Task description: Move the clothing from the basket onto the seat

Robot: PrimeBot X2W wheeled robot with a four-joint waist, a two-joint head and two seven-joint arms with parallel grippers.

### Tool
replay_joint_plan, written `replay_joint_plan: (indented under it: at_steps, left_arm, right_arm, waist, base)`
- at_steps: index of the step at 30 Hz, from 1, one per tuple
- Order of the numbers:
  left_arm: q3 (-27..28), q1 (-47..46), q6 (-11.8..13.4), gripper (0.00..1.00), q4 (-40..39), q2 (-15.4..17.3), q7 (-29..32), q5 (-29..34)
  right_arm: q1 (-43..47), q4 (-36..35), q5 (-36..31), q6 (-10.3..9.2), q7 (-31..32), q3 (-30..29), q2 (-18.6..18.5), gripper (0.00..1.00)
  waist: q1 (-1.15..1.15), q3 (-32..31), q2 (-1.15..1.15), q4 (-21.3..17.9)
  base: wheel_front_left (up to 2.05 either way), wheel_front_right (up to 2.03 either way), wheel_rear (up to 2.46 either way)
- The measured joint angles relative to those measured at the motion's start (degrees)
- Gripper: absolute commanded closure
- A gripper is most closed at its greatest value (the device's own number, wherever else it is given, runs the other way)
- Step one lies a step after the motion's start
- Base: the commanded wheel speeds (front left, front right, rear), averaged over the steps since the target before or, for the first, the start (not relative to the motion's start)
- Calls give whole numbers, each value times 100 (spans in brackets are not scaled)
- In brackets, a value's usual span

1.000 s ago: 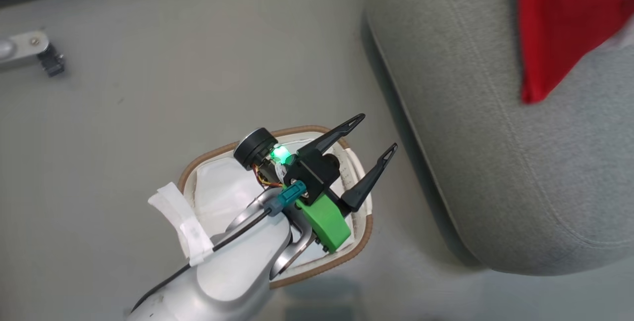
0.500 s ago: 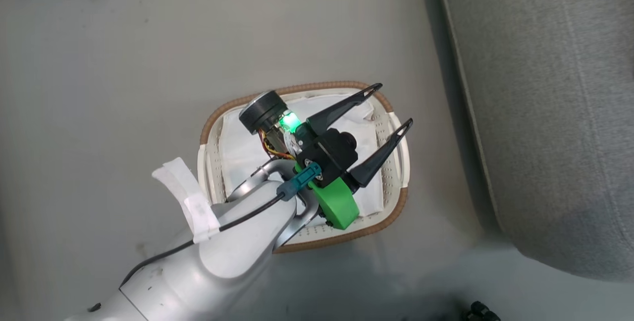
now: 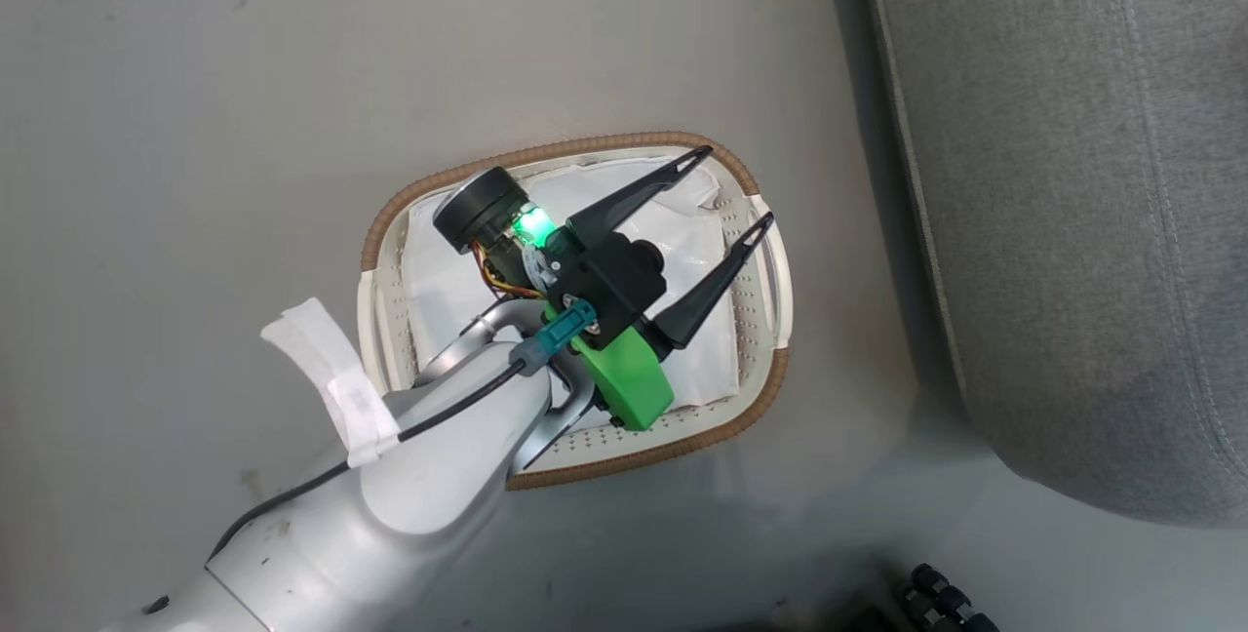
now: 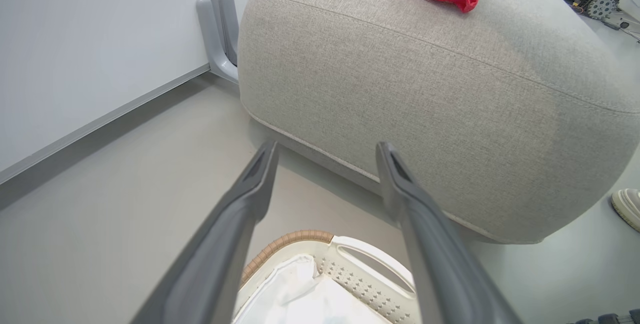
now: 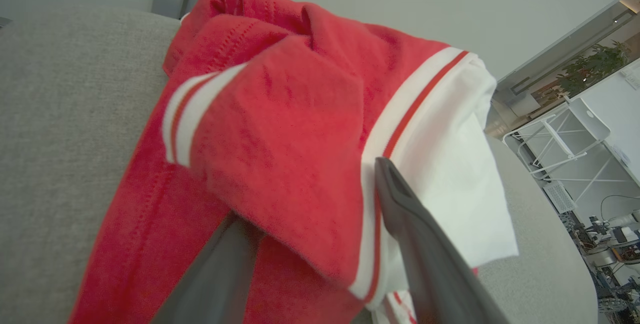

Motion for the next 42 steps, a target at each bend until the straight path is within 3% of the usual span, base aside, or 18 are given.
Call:
replay_joint_plan:
  at_steps: [9,21,28,42]
  left_arm:
    - [374,59,0,0,-41,59,0,-74]
    - [1133,639,44,0,-36,-185,1,-255]
    - [1867,1160,252,0,-5,-326,0,-236]
    - [3613,2582,390,0,-339,-521,0,-31]
  right_arm:
    - [863,-709,500,1,-14,474,511,0]
    - [1187,-1326,966,0,-14,1060,673,0]
    - [1189,-1517,1162,0,-14,1277,921,0]
    - [2281,-2318,1443,0,-14,1696,1952,0]
  waist:
    - [0,-385,0,-349]
    - [-1,-1208,0,-463]
    - [-1,-1728,0,-344]
    - [-1,-2541,0,278]
  base:
    - [0,0,0]
    - [0,0,0]
    - [0,0,0]
    - [0,0,0]
